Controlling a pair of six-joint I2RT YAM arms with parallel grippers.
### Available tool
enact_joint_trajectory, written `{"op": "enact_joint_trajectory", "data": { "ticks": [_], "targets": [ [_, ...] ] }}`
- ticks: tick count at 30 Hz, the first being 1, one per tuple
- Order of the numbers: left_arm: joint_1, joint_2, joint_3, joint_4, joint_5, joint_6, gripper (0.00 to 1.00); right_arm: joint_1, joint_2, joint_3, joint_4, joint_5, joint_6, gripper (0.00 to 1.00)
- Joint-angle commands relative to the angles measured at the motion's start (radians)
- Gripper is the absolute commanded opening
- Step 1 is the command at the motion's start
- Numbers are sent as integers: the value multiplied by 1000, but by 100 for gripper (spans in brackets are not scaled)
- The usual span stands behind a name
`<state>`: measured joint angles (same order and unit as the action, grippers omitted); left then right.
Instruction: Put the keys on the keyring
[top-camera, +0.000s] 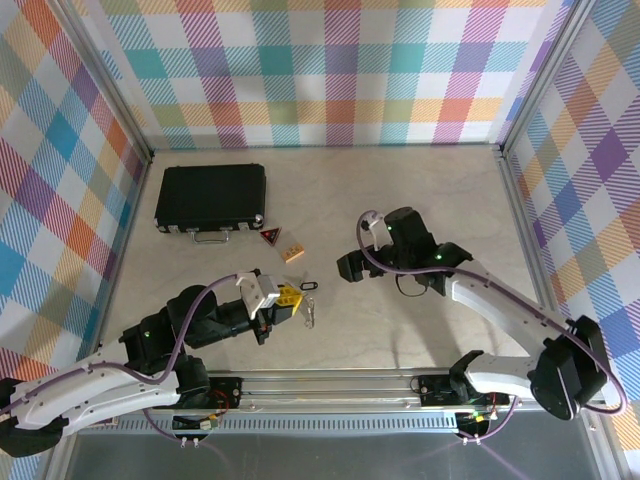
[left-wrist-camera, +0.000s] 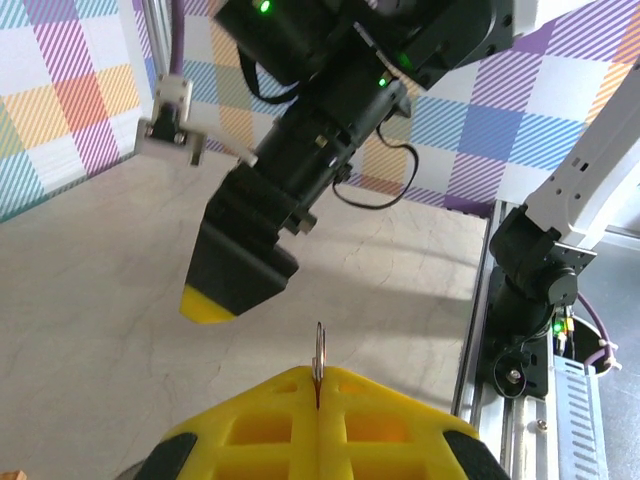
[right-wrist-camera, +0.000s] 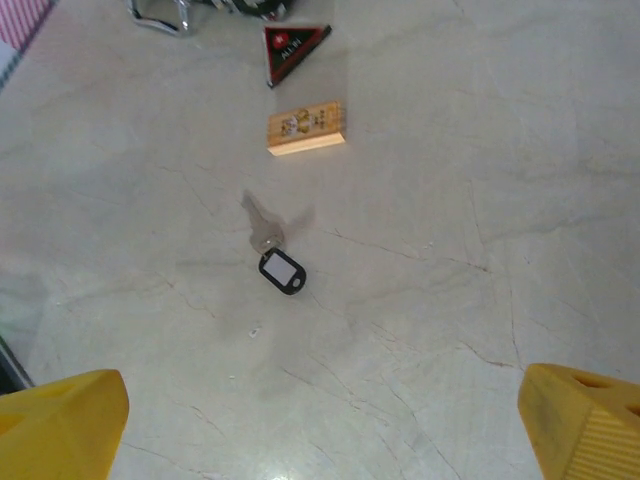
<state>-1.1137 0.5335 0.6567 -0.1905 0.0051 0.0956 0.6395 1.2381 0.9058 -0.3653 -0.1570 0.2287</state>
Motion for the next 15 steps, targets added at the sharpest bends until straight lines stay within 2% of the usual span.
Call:
{"op": "enact_joint_trajectory", "data": {
  "ticks": [1,15],
  "targets": [
    [7,-28,-12,19,-10,-16,0,-11,40,37,19,6,2,99],
    [8,-38,-19,16,-31,-19,0,-18,273,92,98,-45,7,94]
  ]
}}
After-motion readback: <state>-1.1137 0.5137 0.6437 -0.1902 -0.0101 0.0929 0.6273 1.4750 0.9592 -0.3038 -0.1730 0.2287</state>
